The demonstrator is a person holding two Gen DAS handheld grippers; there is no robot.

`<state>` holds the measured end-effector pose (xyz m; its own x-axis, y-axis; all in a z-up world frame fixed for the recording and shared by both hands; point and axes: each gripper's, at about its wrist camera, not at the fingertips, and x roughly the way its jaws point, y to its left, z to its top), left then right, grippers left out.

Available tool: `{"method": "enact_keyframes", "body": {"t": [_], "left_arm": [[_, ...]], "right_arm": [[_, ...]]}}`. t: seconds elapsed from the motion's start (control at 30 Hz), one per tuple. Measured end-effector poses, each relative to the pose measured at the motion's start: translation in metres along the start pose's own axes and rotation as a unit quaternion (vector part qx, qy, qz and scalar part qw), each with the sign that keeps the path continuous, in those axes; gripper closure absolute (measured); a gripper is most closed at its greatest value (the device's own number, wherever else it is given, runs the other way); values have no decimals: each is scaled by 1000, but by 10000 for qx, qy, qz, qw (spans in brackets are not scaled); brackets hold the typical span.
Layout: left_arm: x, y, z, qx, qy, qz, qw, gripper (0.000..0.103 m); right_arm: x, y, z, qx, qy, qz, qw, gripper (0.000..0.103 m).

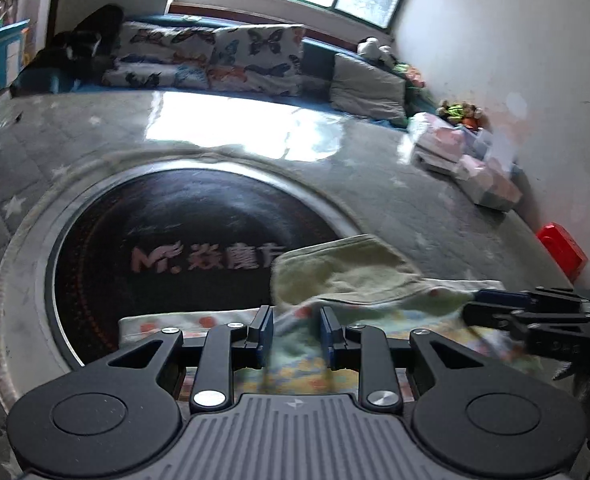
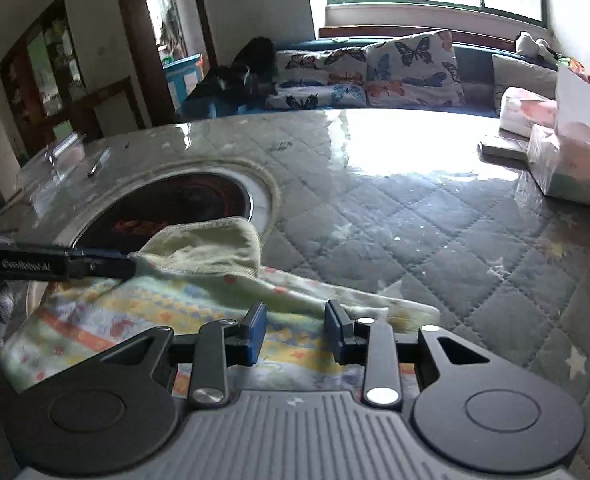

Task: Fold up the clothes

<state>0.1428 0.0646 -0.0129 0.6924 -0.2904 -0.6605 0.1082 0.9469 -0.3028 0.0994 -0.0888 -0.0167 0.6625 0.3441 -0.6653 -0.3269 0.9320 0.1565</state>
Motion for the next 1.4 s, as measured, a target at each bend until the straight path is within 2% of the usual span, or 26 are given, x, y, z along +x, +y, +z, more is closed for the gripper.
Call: {"method": "enact_keyframes", "body": {"t": [0.23, 0.4, 0.53, 0.77, 0.97, 1.17, 1.27, 1.4], "left_arm": [[-12, -4, 1, 16, -184, -107, 9998, 75], [0, -9, -1, 224, -63, 118, 9997, 73], [-19, -9, -3, 255, -182, 89, 9995, 74], [-61, -19, -38, 563, -184, -29, 9982, 74], [-86, -23, -71, 759, -146, 46, 9970, 74], [-96, -15, -84, 671, -244, 134, 9974, 74], [-104, -12, -84, 602, -340, 174, 9975, 74], [-109, -3, -87, 435, -404, 273, 9979, 65]], "right_arm": [[-16, 8, -3, -92, -48, 58, 9999, 68], [-12, 10, -10, -148, 91, -49, 9998, 66], [-20, 15, -10, -221, 79, 58, 9997, 65], [-38, 59, -18, -802, 52, 541, 9953, 64], [-42, 104, -30, -1373, 36, 921, 9862, 64], [-34, 132, -48, -1976, 93, 803, 9770, 64], [-41, 138, -48, -2060, 7, 787, 9754, 64], [-42, 145, -48, -2142, -28, 817, 9734, 64]]}}
